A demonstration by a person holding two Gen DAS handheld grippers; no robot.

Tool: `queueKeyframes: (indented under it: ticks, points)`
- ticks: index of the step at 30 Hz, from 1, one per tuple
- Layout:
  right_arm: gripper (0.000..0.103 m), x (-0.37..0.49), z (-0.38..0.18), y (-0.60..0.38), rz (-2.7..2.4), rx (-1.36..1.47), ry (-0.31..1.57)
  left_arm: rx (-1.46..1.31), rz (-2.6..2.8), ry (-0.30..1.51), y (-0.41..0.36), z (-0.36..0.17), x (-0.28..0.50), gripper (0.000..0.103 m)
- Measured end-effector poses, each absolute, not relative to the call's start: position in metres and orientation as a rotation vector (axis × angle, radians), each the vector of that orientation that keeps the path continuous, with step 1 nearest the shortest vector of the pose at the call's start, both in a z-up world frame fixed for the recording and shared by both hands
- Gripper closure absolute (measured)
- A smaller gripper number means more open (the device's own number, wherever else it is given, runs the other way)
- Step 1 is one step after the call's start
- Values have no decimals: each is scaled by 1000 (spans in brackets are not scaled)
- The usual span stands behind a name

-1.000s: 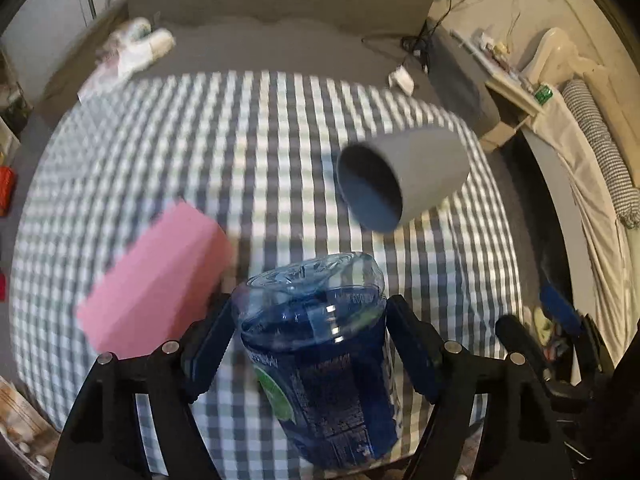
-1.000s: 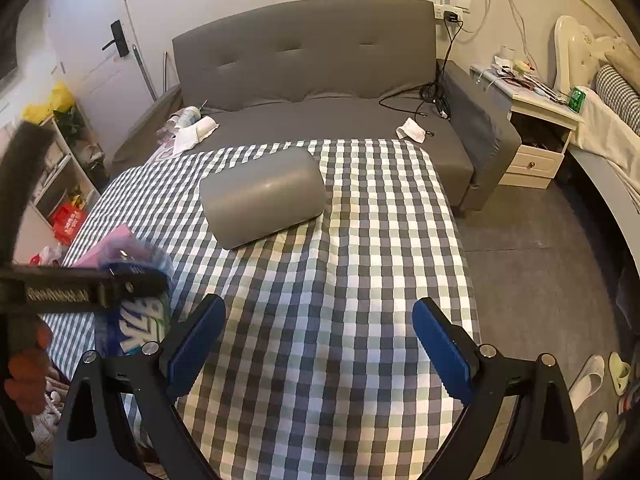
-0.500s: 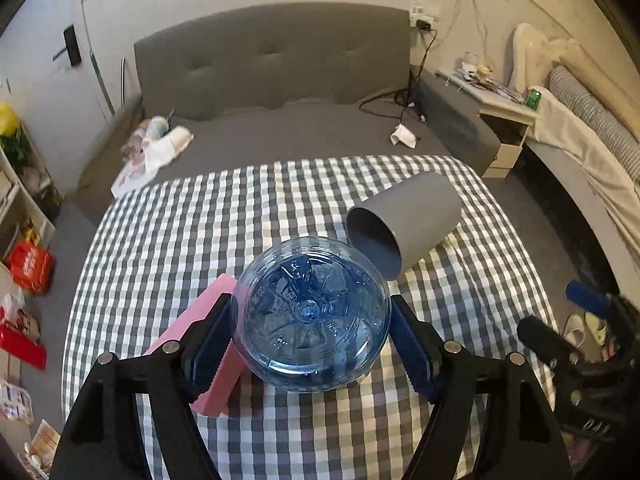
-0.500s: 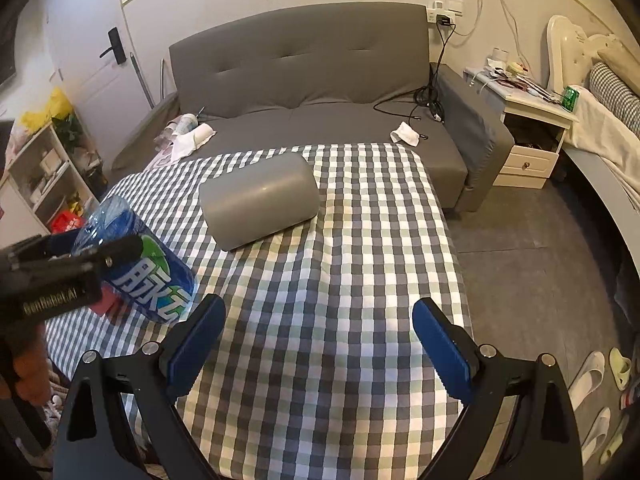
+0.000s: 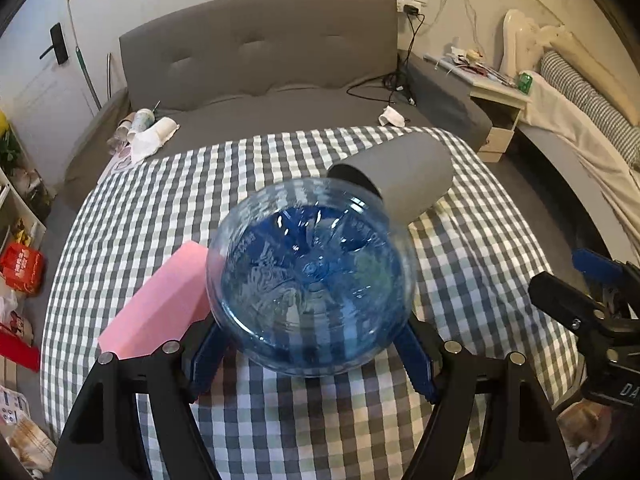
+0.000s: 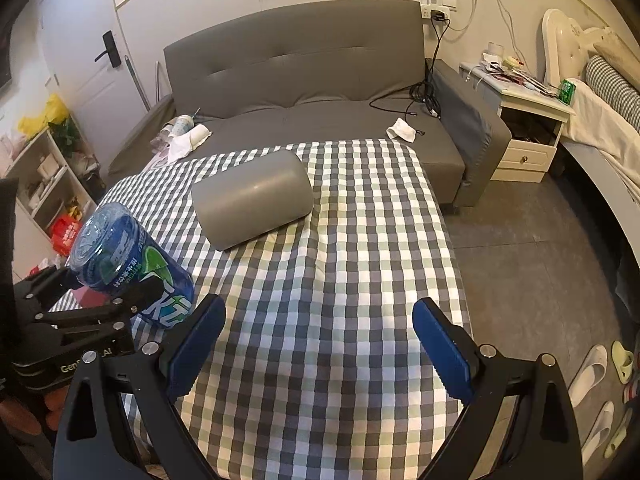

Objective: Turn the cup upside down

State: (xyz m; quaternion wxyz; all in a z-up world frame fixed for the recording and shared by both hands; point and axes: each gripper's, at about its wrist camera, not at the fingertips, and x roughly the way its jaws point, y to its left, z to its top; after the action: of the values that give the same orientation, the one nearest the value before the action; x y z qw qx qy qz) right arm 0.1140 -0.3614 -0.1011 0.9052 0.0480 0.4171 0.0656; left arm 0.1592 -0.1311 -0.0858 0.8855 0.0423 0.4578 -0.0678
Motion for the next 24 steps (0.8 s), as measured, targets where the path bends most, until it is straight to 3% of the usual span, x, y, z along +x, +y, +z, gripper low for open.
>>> queueKeyframes:
  ticks: [9,12,15,24]
  points:
    - [8,115,-102,-357,134,89,866,68,-180,971,-130,-95,161,32]
    - [8,115,-103,-356,132,84,865,44,-180,959,-124,-94,160,29]
    - [8,114,-103,-355,129,82,865,15,-177,966,-116,-95,158,16]
    - [8,101,-94,-352,129,64,824,5,-209,971,-103,-98,123,16]
